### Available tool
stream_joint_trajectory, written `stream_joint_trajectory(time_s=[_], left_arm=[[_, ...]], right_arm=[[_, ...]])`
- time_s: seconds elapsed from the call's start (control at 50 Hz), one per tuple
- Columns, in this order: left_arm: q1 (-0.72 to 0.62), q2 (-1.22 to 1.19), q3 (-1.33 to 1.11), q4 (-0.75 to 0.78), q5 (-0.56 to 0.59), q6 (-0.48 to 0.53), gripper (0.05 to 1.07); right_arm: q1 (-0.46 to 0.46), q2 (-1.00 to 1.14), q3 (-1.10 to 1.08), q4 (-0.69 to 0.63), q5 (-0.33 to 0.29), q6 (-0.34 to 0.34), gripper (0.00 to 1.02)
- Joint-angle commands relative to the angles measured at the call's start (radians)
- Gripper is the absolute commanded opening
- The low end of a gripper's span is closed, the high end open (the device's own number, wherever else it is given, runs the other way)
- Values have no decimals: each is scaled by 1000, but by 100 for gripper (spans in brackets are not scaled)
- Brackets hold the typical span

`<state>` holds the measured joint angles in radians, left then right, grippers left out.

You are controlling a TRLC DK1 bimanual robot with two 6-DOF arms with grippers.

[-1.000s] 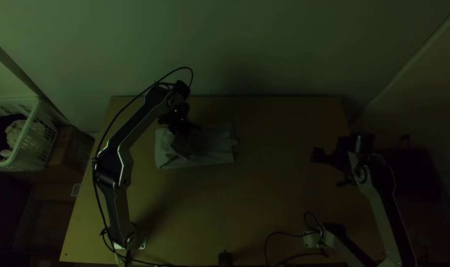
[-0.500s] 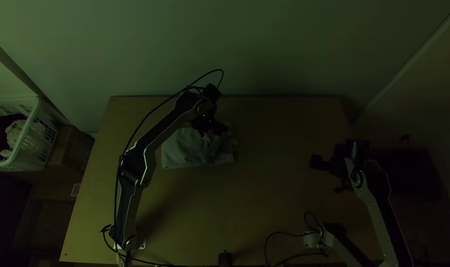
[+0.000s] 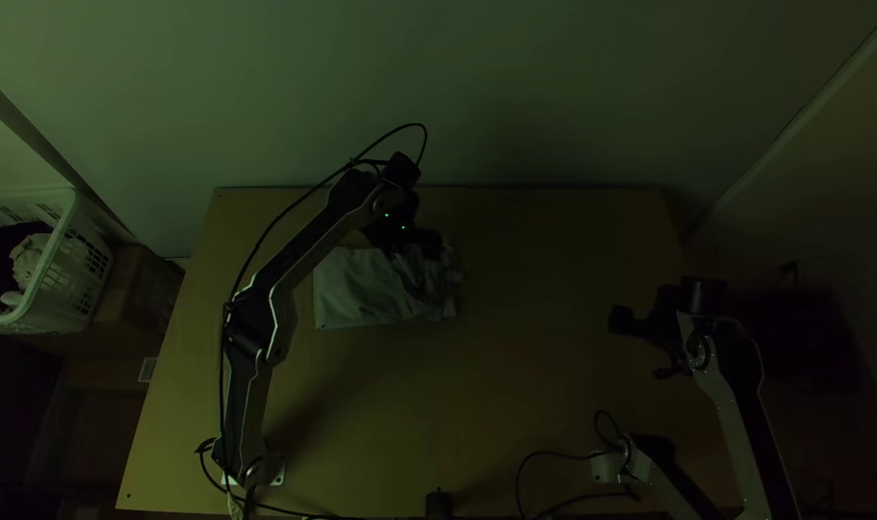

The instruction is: Fold the t-shirt

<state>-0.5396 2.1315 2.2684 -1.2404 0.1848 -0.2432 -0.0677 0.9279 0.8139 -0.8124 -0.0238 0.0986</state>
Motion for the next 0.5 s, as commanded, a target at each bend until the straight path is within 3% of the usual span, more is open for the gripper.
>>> stream_joint_trajectory(time_s=[0.0,0.26,0.48], left_arm=[[63,-90,-17,-27,-8,32,103],[155,-211,-79,-76,-18,79,103],[230,-443,-253,70,-16,107,103]], right_arm=[[-7,-12,-2,4,-2,-14,99],[2,-31,44,22,-1,-40,99],[-4,-60,172,64,-1,-71,99]])
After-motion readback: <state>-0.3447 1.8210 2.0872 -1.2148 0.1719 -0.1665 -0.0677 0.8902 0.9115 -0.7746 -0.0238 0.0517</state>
